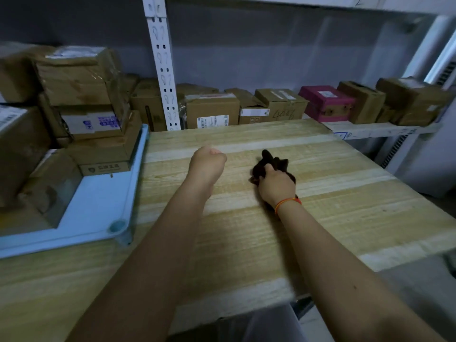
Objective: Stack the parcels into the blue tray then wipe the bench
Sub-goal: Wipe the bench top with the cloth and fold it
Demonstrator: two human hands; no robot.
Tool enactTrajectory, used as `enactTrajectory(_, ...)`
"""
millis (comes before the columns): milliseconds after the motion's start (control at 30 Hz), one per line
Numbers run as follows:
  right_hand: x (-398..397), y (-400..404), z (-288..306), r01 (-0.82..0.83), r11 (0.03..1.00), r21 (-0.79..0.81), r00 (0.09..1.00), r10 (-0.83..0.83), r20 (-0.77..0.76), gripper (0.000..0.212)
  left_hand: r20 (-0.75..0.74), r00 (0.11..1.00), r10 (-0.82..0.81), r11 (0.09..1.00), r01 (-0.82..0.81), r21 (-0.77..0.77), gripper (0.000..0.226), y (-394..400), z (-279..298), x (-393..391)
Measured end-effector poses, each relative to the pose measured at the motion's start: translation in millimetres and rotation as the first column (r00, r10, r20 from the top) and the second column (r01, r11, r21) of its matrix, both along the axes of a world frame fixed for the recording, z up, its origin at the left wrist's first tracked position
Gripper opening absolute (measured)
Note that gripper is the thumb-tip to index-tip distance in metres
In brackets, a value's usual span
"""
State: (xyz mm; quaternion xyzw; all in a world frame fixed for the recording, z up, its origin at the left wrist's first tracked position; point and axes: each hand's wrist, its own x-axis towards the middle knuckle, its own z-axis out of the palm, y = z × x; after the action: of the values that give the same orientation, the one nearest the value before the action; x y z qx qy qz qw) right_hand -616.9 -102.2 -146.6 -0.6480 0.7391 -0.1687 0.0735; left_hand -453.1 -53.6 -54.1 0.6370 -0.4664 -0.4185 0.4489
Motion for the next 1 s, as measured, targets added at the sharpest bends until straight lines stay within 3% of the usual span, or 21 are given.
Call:
enactTrajectory(67, 9, 21, 3, -0.077, 0.997, 0.001, 0.997, 0.077, 0.029, 0.028, -0.01, 1.0, -0.025, 0.999, 0.025, 0.038, 0.014, 9, -2, 0)
enactTrajectory(133, 19, 39, 10, -0.164, 0.986, 0.024, 0.972, 0.157, 0.174, 0.032, -0.026, 0.999, -0.043, 0.996, 0.045, 0.081, 0.023, 15, -4, 0)
enactTrajectory(200, 31, 56, 19, -0.266, 0.964, -0.014, 0.833, 0.237, 0.5, 0.02, -0.044, 0.997, -0.061, 0.989, 0.066, 0.13, 0.026, 24, -4, 2)
enactTrajectory(267, 40, 69, 27, -0.314, 0.943, -0.114, 0.65, 0.301, 0.698, 0.008, -0.068, 0.995, -0.073, 0.979, 0.085, 0.185, 0.028, 32, -2, 5)
enactTrajectory(367, 50, 88, 41, -0.404, 0.877, -0.26, 0.502, 0.45, 0.739, 0.021, -0.16, 0.985, -0.06, 0.985, 0.084, 0.154, 0.046, 39, 3, 15)
enactTrajectory(433, 53, 97, 51, -0.479, 0.839, -0.257, 0.413, 0.474, 0.778, 0.033, -0.206, 0.978, -0.045, 0.992, 0.067, 0.103, 0.057, 39, 9, 22)
enactTrajectory(567, 53, 100, 66, -0.465, 0.855, -0.231, 0.289, 0.393, 0.873, 0.034, -0.225, 0.974, -0.038, 0.998, 0.047, 0.034, 0.043, 45, 24, 30)
enactTrajectory(633, 55, 97, 73, -0.358, 0.901, -0.245, 0.289, 0.356, 0.889, 0.04, -0.216, 0.975, -0.048, 0.999, 0.049, 0.0, 0.046, 49, 29, 31)
enactTrajectory(733, 53, 88, 83, -0.244, 0.937, -0.25, 0.388, 0.33, 0.86, 0.059, -0.15, 0.981, -0.124, 0.99, 0.112, -0.084, 0.047, 53, 32, 31)
enactTrajectory(867, 45, 76, 101, -0.214, 0.93, -0.299, 0.481, 0.367, 0.796, 0.01, -0.025, 0.981, -0.192, 0.973, 0.187, -0.135, 0.033, 55, 36, 33)
enactTrajectory(1000, 39, 69, 118, -0.198, 0.88, -0.431, 0.489, 0.47, 0.735, 0.007, 0.11, 0.952, -0.286, 0.953, 0.295, -0.074, 0.021, 53, 43, 38)
